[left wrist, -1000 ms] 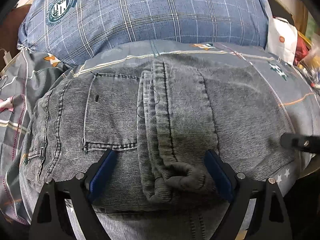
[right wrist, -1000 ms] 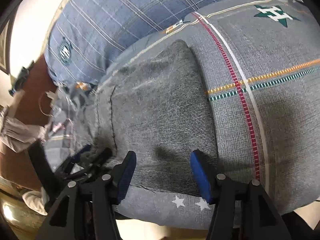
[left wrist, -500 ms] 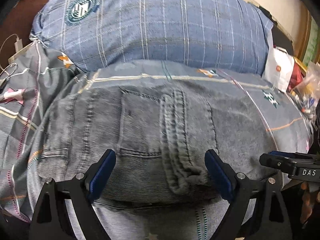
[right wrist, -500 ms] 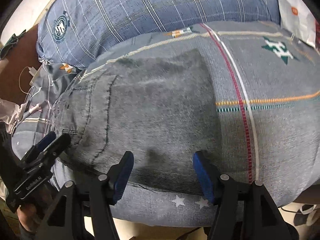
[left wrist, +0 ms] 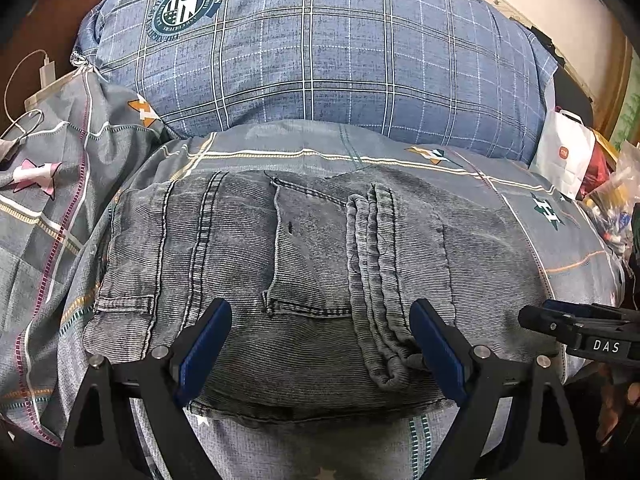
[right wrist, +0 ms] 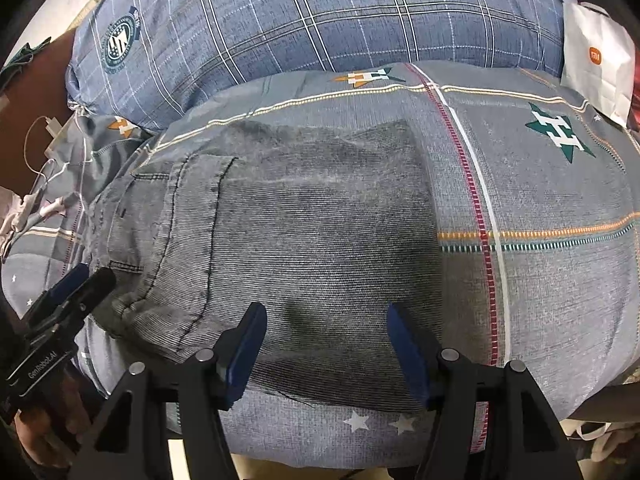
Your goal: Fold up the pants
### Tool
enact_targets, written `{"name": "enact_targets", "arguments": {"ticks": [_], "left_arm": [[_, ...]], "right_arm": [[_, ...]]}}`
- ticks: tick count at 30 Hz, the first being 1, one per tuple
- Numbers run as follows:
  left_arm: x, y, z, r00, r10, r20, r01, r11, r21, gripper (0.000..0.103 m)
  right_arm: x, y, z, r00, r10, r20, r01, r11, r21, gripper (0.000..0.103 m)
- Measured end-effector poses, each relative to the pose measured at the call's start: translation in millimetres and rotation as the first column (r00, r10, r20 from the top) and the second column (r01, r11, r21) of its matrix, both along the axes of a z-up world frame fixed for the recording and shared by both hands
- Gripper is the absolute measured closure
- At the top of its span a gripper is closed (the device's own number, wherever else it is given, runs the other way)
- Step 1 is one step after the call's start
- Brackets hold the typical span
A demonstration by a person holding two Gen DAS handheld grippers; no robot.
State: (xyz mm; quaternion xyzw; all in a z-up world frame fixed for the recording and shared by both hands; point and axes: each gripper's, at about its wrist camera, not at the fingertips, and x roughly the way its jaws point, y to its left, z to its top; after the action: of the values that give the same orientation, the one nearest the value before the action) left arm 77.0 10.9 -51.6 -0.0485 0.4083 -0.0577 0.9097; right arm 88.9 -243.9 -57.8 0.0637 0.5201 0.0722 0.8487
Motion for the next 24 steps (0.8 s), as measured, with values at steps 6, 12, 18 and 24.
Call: {"name": "enact_targets", "arguments": {"ticks": [6,12,18,24], "left_arm": [[1,2,0,1.000,-0.005,0.004,0.005,1.000,0.003,0.013],[5,8,-1,1.000,0.001,0.001,-0.001,1.000,-0.004,0.013],[6,9,-7,1.000,-0.007,-0.018,0.007,1.000,0.006,0.013],[6,11,-6,1.000,-0.005,-0.013,0.005,1.000,0.005,0.013]], "right_arm": [[12,0,6,1.000,-0.007,0.018,0.007,1.000,-0.017,0.037],[27,5,3,1.000,-0.005,0.018,0.005,0.999,-0.039,0.037],[34,7,-14,0.999,0.000,-0.033,-0.002,0.998,-0.059,0.032],[41,10,18,0.999,-0.005,0.043,0.006,1.000,-0.027,0.032]]}}
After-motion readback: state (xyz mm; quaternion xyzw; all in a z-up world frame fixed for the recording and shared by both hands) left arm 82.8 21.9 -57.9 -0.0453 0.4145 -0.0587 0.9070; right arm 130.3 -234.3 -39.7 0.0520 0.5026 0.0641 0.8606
